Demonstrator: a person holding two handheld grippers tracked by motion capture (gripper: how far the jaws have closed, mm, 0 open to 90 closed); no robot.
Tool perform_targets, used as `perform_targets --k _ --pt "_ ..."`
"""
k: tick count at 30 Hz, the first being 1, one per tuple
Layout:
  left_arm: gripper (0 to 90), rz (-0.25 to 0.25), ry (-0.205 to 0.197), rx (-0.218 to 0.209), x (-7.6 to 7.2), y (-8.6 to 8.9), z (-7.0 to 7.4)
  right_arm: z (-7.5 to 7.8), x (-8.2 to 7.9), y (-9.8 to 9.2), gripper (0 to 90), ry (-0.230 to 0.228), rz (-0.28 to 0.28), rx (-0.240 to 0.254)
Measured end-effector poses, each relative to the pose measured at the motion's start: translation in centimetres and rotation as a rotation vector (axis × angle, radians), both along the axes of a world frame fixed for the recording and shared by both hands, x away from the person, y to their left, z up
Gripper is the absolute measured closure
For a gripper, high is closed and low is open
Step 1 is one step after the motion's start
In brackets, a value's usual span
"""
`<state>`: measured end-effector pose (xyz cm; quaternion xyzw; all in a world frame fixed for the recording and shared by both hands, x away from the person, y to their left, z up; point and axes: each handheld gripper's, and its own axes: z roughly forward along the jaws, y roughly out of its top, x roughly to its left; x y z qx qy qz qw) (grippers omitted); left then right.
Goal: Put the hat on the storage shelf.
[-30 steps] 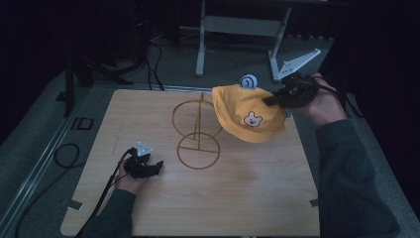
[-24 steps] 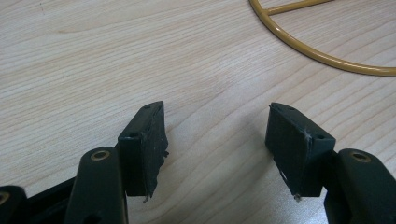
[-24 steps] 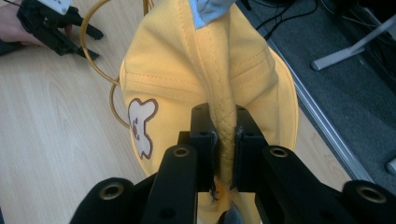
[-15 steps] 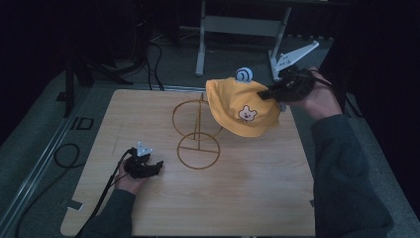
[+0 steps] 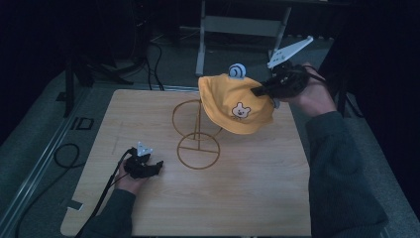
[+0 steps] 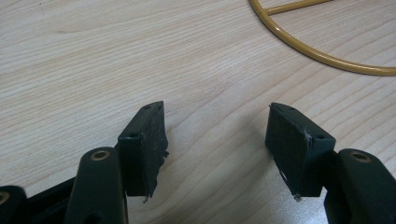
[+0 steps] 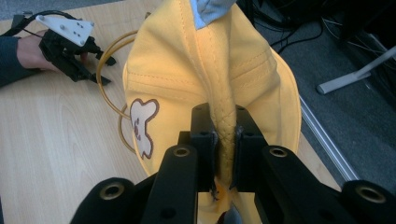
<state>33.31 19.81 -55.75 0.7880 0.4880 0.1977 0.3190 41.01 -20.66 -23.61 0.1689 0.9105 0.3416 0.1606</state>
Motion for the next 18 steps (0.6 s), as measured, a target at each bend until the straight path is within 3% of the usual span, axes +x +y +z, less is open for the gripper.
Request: perform_targets --k 18 --pt "38.4 0.000 0.001 0.001 0.1 0.0 0.0 0.6 0.0 2.7 82.0 -0.009 0.051 0.022"
